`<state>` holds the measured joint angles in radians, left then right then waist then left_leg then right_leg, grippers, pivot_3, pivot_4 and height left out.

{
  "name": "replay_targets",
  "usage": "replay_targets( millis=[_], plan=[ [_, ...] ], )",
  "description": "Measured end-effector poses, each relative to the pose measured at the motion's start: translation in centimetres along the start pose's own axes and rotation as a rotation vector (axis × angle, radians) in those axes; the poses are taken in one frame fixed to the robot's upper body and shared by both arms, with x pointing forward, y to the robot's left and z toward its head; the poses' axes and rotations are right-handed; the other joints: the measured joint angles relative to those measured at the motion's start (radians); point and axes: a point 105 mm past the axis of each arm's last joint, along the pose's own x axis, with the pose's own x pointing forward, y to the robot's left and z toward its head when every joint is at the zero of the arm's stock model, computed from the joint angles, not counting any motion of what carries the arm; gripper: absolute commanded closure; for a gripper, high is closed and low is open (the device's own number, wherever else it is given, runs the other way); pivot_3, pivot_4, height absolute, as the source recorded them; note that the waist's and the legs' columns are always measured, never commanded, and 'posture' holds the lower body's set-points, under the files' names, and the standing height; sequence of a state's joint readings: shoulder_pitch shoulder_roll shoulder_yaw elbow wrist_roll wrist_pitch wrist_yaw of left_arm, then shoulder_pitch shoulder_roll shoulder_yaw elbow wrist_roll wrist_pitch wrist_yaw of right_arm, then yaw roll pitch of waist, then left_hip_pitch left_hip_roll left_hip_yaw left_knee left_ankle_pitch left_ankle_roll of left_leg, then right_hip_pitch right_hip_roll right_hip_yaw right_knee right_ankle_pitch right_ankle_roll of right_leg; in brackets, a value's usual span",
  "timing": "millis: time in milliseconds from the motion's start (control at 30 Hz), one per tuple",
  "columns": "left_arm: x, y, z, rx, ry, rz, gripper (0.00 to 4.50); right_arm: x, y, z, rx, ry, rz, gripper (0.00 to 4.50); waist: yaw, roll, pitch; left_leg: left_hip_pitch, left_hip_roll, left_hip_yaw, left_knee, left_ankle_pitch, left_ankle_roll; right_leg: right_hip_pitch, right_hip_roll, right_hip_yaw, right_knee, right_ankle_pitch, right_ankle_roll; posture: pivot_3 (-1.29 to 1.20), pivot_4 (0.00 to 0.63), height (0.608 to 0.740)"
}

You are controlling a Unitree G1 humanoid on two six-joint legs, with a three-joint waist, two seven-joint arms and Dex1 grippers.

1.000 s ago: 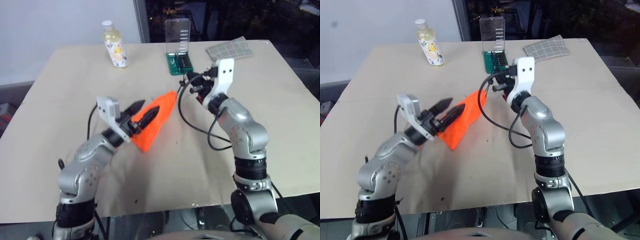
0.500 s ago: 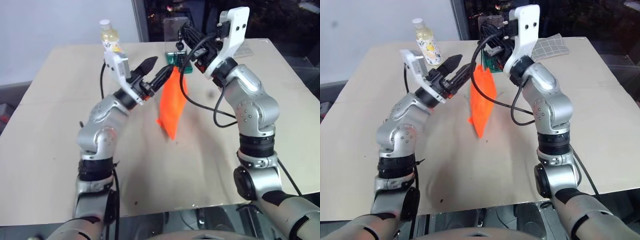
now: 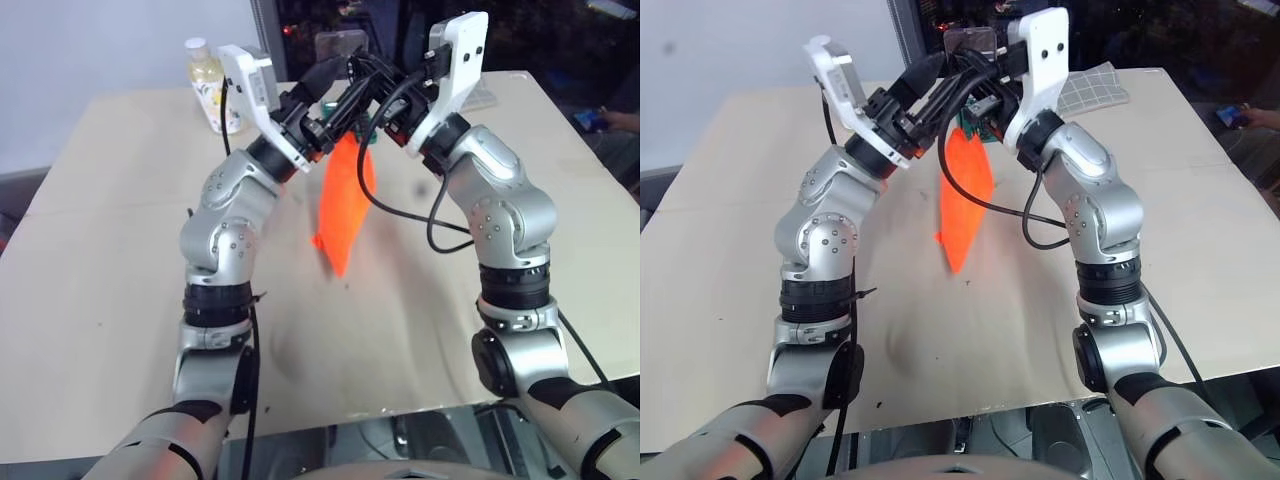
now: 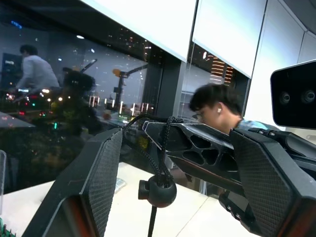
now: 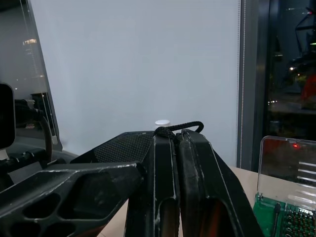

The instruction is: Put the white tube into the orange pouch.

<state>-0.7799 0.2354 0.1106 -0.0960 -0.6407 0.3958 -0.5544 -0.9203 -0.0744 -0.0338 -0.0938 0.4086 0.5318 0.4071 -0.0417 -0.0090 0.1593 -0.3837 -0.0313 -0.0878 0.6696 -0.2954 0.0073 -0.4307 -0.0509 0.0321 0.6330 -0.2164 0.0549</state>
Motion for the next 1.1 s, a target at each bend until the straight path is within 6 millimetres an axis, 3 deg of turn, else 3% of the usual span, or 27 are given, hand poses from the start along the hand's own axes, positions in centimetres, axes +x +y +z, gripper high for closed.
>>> replay_targets(
  millis=[433,800,900,1000,1100],
  plan=[
    [-0.5,0.3,-0.3,0.085,0.022,-0.026,0.93,0.0,0.0,-0.2,0.003,0.003,-0.003,4.5,0.0,0.0,0.0,0.0,0.0,0.001,0.001,0.0,0.0,0.0,0.0,0.001,0.006,0.0,0.0,0.0,0.15,0.74],
    [-1.0,0.9,-1.3,0.19,0.072,-0.036,0.93,-0.3,-0.3,-1.4,0.017,0.041,-0.018,4.5,0.0,0.0,0.0,0.001,0.0,0.001,0.001,0.0,0.0,-0.001,0.0,0.001,0.007,0.0,0.0,0.0,0.15,0.74],
    [-1.4,1.0,-1.7,0.18,0.088,-0.036,0.93,-0.3,-0.3,-1.3,0.017,0.032,-0.021,4.5,-0.001,0.0,0.0,0.001,0.0,0.001,0.001,0.0,0.0,-0.001,0.0,0.001,0.007,0.0,0.0,0.0,0.15,0.74],
    [-3.9,2.2,-4.7,0.082,0.182,0.016,0.93,-0.4,-0.4,0.5,-0.013,-0.038,-0.025,4.5,-0.002,0.0,0.0,0.001,0.0,0.002,0.001,0.0,0.0,-0.001,0.0,0.001,0.008,0.0,0.0,0.0,0.15,0.74],
    [-4.5,2.1,-4.5,0.055,0.166,-0.004,0.93,-0.4,-0.5,0.7,-0.014,-0.044,-0.028,4.5,-0.001,0.0,0.0,0.001,0.0,0.002,0.001,0.0,0.0,-0.002,-0.001,0.001,0.008,0.0,0.0,0.0,0.15,0.74]
  ],
)
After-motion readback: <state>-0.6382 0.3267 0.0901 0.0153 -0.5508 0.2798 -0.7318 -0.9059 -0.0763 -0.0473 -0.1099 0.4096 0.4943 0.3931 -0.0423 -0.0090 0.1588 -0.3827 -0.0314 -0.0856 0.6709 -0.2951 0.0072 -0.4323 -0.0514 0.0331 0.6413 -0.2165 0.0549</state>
